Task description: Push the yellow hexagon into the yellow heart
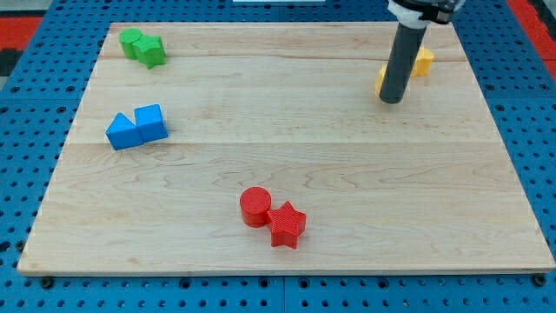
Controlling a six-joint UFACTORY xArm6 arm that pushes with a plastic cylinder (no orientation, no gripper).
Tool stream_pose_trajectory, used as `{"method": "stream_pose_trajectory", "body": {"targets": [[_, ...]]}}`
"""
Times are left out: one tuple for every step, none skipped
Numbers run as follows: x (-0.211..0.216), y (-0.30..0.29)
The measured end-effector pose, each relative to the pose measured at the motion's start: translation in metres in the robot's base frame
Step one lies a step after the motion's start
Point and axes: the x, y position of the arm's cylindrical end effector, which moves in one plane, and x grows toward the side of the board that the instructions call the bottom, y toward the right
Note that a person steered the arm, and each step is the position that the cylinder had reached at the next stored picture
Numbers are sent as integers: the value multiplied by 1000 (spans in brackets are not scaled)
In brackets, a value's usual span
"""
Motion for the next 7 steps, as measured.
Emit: {"method": "stream_pose_trajectory", "body": {"targets": [[-3,0],[-2,-7],[-1,-31],[-10,-29],[-21,-24],[-33,-13],[-34,-8]]}}
